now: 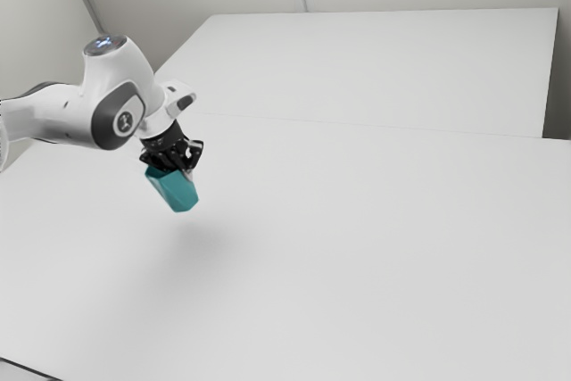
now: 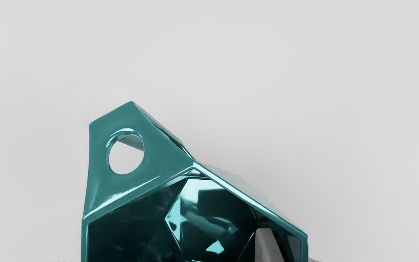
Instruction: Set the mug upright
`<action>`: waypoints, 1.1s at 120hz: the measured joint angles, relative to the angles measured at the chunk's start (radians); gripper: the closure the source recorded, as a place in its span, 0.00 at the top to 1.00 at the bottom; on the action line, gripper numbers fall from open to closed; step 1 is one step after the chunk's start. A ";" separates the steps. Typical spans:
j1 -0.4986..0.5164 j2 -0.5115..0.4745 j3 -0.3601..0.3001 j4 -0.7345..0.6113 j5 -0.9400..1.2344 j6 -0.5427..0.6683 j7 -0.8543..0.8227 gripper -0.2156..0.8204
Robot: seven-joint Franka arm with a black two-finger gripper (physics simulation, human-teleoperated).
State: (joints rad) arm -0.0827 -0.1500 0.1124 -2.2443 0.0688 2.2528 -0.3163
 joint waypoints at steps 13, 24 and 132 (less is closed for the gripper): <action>-0.014 0.005 -0.014 -0.006 0.003 0.000 -0.072 0.05; -0.025 0.024 -0.019 -0.006 0.015 0.002 -0.130 0.05; -0.033 0.203 -0.020 0.015 0.045 0.052 -0.437 0.05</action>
State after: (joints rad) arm -0.1159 0.0531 0.0923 -2.2294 0.1134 2.3053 -0.7535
